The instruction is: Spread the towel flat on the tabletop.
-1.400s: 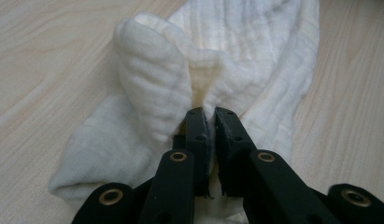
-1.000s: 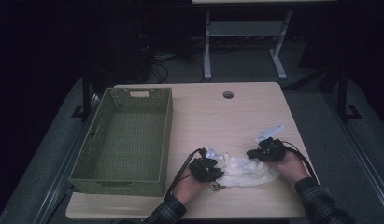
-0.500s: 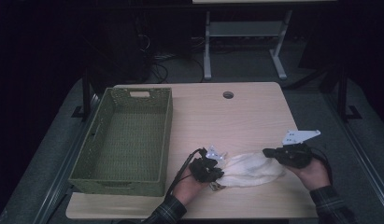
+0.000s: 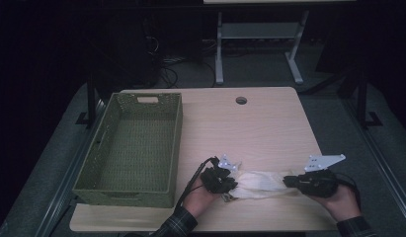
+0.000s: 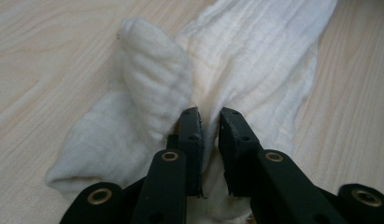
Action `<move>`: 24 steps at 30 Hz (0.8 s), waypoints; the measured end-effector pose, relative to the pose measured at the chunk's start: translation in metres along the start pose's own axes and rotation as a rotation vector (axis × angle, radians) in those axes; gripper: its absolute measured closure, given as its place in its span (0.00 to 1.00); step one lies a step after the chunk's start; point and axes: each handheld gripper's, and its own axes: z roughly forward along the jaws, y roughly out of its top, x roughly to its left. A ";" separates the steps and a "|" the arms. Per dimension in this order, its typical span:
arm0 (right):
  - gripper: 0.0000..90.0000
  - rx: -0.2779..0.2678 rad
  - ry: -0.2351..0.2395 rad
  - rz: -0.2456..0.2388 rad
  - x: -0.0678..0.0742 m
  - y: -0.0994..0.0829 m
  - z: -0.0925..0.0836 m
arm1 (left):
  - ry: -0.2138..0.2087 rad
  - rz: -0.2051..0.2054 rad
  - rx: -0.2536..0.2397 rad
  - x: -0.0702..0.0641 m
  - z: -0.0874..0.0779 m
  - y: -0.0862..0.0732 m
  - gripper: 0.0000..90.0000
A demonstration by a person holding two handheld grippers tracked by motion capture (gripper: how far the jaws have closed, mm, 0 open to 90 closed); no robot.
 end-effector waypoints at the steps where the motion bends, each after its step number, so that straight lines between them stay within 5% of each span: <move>1: 0.88 -0.005 -0.019 0.001 -0.004 0.001 -0.002 | 0.000 0.002 0.001 0.000 0.000 0.000 0.87; 5: 0.87 -0.030 -0.053 0.035 -0.025 0.005 -0.003 | -0.001 -0.003 -0.005 0.000 0.000 0.000 0.87; 10: 0.84 -0.025 -0.030 0.056 -0.038 0.012 0.008 | -0.003 -0.007 -0.006 0.000 0.000 0.000 0.87; 19: 0.78 0.084 0.062 0.063 -0.026 -0.002 0.026 | -0.007 0.001 0.002 0.000 0.000 0.000 0.85; 24: 0.82 0.092 0.085 0.058 -0.025 -0.002 0.030 | -0.007 -0.010 -0.008 -0.001 0.001 0.001 0.82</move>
